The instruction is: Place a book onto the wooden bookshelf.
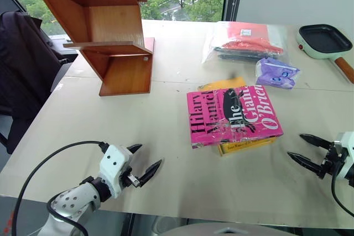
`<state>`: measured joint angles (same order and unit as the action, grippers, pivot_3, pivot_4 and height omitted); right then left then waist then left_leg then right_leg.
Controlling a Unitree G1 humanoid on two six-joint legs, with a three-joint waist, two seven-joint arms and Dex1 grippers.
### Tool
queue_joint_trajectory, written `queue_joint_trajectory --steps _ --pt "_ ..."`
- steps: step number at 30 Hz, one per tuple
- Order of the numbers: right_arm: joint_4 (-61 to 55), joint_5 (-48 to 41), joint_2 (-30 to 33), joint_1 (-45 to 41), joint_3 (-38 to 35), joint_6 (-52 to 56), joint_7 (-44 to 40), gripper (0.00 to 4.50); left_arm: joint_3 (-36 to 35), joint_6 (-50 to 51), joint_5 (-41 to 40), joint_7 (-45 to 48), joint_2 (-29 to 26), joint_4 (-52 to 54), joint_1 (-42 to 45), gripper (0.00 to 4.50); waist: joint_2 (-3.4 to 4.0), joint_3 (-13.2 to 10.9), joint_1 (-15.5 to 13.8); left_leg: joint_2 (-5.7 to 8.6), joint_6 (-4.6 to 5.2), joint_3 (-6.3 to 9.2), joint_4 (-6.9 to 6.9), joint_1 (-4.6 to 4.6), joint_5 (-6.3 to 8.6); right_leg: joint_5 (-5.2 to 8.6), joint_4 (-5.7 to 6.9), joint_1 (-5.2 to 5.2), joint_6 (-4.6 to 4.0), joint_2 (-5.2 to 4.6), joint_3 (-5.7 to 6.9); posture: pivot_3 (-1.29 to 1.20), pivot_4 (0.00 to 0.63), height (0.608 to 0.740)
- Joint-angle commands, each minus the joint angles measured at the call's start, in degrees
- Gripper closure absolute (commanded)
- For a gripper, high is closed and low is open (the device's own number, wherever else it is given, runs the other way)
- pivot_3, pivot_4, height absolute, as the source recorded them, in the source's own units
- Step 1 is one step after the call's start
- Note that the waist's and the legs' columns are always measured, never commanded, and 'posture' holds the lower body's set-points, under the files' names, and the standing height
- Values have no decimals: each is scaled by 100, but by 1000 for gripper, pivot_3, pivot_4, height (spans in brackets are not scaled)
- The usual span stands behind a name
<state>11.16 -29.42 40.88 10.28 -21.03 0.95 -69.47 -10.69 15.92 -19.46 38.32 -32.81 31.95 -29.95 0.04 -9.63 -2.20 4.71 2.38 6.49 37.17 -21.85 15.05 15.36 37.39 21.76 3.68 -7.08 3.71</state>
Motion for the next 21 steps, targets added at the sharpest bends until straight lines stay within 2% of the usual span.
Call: queue_joint_trajectory --steps 1,8,21 --pt "-152 -52 9 122 -164 -90 -39 51 -4 -91 -52 131 -73 43 106 0 0 0 0 0 0 0 0 0 0 0 0 0 0 0 0 0 150 740" --pt "-101 75 52 112 -167 -169 172 51 -22 43 -376 467 -92 -50 245 0 0 0 5 1 0 0 0 0 0 0 0 -1 0 4 0 0 150 740" --pt "-320 39 12 -43 -158 139 512 51 -76 40 -504 667 -116 18 241 0 0 0 2 0 0 -1 0 1 0 -1 0 0 -1 2 -1 0 150 740"
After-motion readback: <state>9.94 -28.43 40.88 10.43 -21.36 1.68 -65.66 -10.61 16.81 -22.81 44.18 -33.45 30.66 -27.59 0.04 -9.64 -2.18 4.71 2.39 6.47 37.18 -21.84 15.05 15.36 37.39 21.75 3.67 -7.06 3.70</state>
